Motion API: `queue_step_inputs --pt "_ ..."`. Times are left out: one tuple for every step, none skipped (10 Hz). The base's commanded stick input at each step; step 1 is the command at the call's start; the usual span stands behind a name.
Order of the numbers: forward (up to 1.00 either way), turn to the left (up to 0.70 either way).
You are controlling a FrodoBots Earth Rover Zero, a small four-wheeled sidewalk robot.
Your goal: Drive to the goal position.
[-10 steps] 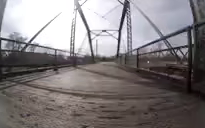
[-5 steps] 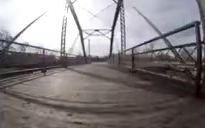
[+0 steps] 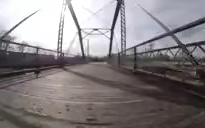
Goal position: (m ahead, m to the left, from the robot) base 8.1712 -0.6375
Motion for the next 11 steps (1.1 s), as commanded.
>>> queue_step_inputs --pt "1.0 0.0" --pt "1.0 0.0" --pt "1.0 0.0" --pt "1.0 0.0" --pt "1.0 0.0" --pt "1.0 0.0" --pt "1.0 0.0" --pt "1.0 0.0" --pt "1.0 0.0" --pt "1.0 0.0" --pt "1.0 0.0"
